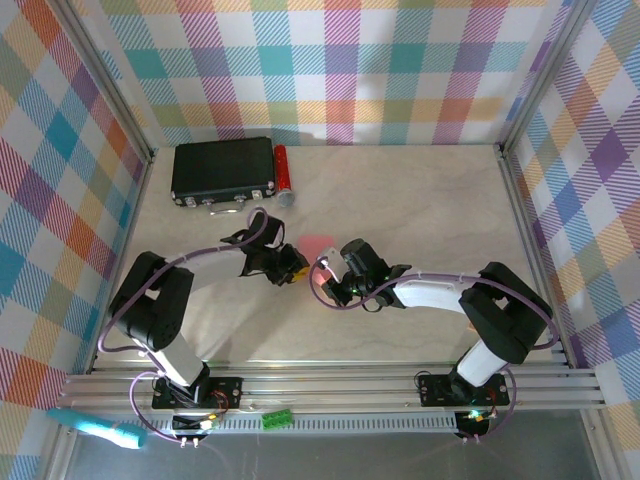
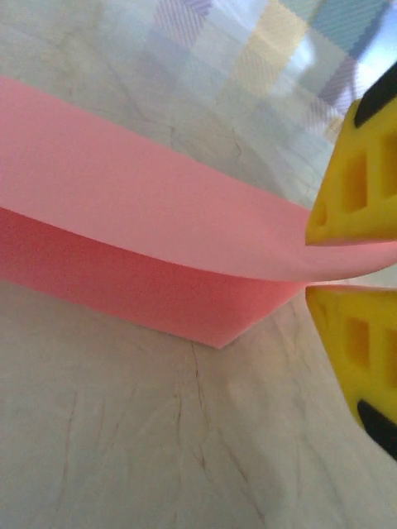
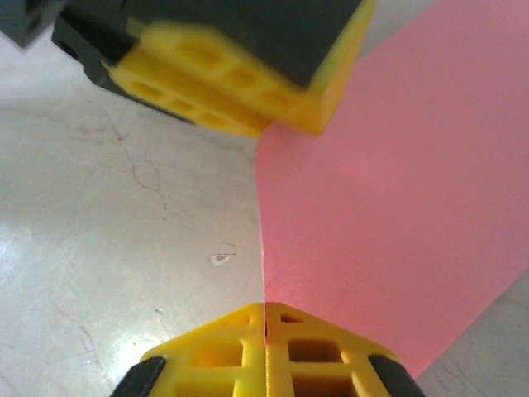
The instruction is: Fold a paper plane with a square sheet of paper (pick it up from the middle)
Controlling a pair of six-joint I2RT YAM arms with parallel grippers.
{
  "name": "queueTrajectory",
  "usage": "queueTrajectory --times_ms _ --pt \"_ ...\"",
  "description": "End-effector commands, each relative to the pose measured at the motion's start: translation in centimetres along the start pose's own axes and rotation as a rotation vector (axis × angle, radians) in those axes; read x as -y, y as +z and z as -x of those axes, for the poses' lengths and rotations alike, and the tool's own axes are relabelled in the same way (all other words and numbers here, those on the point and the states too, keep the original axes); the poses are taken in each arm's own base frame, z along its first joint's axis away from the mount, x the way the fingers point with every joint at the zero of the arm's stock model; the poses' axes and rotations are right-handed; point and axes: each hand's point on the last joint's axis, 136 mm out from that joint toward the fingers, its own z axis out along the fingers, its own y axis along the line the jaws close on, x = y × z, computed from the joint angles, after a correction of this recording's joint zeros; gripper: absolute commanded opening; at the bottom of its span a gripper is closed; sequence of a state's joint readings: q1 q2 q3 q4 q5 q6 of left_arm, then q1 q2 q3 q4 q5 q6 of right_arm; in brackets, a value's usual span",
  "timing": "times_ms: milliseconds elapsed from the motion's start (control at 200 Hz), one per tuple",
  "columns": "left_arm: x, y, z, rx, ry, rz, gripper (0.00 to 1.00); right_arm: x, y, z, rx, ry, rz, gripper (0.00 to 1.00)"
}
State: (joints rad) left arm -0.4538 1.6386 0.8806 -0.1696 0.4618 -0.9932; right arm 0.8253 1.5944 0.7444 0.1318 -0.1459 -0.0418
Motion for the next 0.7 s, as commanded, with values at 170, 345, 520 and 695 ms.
queueTrajectory --times_ms 170,345,520,695 --pt "2.6 -5.0 2.5 0.139 0.108 -0.047 0.39 -3.1 -0.8 -1.2 -0.022 0.016 0.169 0.01" --pt "3.6 -2.4 1.9 0.057 0.125 -0.082 0.36 -4.6 -1.1 -1.9 -0.038 0.044 0.255 0.0" --pt "3.3 0.9 1.2 -0.012 0.159 -0.015 0.27 -4.7 -1.0 -2.3 -0.052 0.071 0.261 0.0" --pt "0.9 3.3 1.0 -0.05 0.178 0.107 0.21 -3.9 -0.9 -2.3 -0.047 0.114 0.231 0.0"
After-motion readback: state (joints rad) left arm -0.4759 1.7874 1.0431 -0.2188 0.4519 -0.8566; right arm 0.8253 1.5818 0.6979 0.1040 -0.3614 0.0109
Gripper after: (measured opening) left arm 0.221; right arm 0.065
